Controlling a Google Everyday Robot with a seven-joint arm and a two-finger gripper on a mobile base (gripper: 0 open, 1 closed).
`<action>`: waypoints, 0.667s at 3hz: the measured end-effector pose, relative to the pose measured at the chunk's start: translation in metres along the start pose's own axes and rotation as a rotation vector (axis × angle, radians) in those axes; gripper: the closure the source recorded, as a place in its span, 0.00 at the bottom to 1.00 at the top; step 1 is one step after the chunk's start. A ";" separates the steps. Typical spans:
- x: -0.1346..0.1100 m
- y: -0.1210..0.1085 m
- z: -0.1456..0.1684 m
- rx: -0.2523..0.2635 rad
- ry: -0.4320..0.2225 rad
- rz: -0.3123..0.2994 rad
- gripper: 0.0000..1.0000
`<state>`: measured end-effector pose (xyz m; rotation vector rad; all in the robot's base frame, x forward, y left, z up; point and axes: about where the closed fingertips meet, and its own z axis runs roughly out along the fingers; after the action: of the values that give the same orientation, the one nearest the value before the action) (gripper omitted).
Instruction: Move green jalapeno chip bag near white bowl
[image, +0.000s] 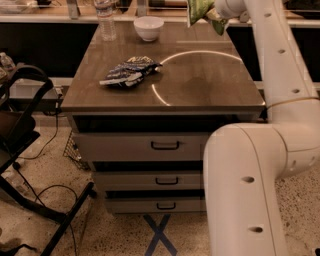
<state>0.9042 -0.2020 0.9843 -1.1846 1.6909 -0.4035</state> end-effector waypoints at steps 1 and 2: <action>-0.007 -0.011 0.053 0.144 -0.025 0.066 1.00; -0.008 -0.008 0.096 0.243 -0.003 0.072 0.97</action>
Offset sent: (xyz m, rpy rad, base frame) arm 0.1170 0.0454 -0.0477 0.0382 -0.2706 -0.2316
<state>0.9907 -0.1745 0.9509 -0.9440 1.6248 -0.5456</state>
